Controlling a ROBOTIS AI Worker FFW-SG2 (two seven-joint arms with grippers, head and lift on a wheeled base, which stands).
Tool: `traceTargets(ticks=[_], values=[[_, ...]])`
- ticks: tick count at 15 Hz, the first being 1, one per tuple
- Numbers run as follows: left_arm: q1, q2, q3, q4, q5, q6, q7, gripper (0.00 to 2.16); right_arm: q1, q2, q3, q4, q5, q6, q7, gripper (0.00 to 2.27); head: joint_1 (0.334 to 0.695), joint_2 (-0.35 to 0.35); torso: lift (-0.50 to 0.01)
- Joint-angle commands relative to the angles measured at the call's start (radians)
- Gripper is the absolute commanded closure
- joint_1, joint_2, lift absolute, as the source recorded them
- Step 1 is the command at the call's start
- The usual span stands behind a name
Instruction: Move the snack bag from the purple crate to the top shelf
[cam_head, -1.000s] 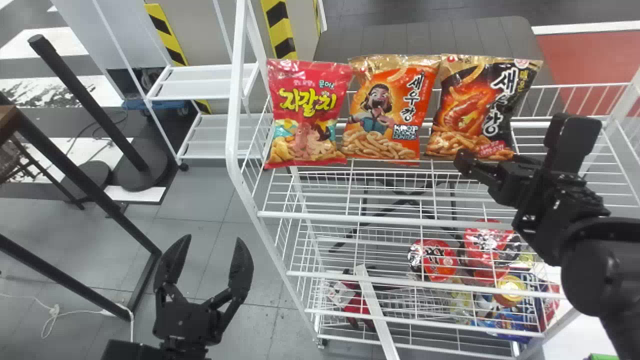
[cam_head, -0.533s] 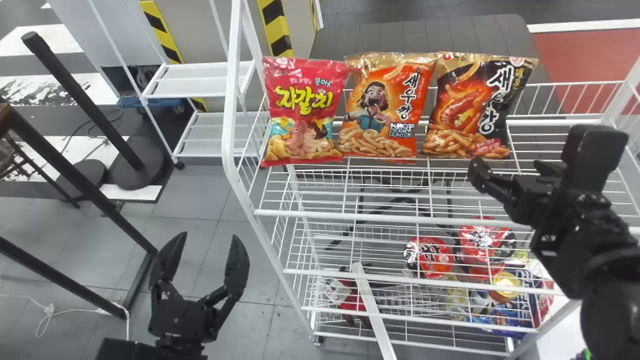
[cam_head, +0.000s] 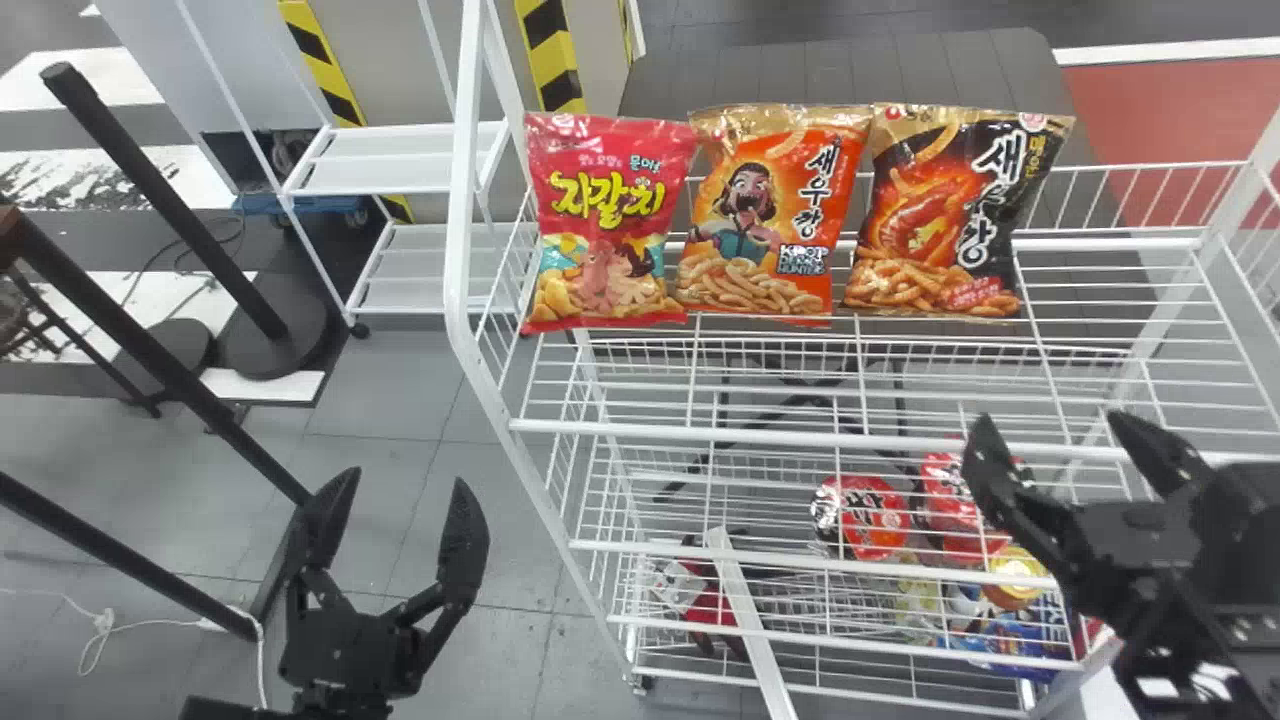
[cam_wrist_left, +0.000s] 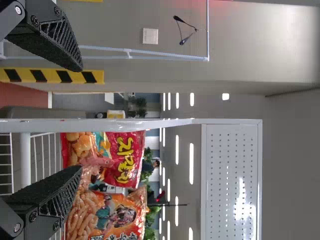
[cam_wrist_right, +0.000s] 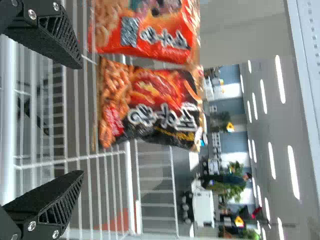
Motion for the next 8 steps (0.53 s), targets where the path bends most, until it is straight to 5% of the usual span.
traceTargets(ticks=[1,8], values=[[0.002,-0.003,0.023,0.001,-0.002,0.046,-0.021,0.13,0.037,0.005,-0.010,0.013,0.087,-0.065,0.003,0.06,0.695,0.199,0.000],[-0.011,-0.023,0.068,0.002,-0.019,0.138,-0.053,0.13,0.077,0.005,0.017,0.125,0.199,-0.381,0.002,0.06,0.695,0.239,0.000]])
